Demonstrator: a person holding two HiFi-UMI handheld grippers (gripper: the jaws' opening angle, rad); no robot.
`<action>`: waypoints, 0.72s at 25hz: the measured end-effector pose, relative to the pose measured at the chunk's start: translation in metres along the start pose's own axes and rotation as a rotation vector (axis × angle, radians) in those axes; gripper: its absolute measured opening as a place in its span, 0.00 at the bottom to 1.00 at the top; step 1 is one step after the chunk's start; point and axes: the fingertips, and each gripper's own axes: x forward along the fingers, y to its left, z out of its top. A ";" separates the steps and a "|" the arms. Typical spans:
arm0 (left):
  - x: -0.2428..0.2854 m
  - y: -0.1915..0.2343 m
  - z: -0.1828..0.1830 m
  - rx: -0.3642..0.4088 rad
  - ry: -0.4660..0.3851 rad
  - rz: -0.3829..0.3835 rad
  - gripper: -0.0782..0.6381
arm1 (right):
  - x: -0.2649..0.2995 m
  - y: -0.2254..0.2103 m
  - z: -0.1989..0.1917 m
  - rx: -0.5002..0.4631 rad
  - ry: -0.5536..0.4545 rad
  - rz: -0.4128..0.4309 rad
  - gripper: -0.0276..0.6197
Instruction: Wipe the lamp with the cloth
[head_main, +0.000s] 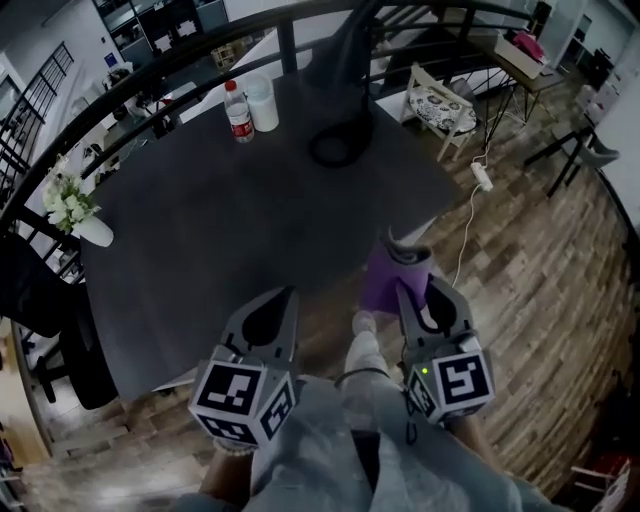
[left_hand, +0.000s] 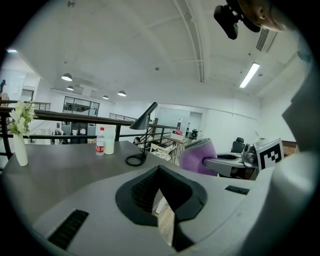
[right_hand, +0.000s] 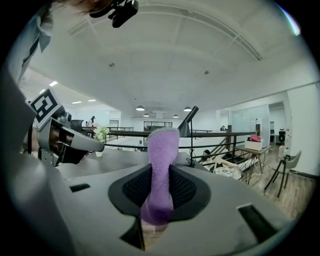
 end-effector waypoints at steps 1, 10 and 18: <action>0.007 0.001 0.003 -0.003 -0.001 0.007 0.11 | 0.007 -0.006 0.003 -0.004 -0.001 0.007 0.18; 0.075 0.010 0.038 -0.040 -0.018 0.078 0.11 | 0.073 -0.071 0.025 -0.038 -0.007 0.063 0.18; 0.127 0.011 0.064 -0.061 -0.039 0.135 0.11 | 0.126 -0.122 0.047 -0.069 -0.035 0.116 0.18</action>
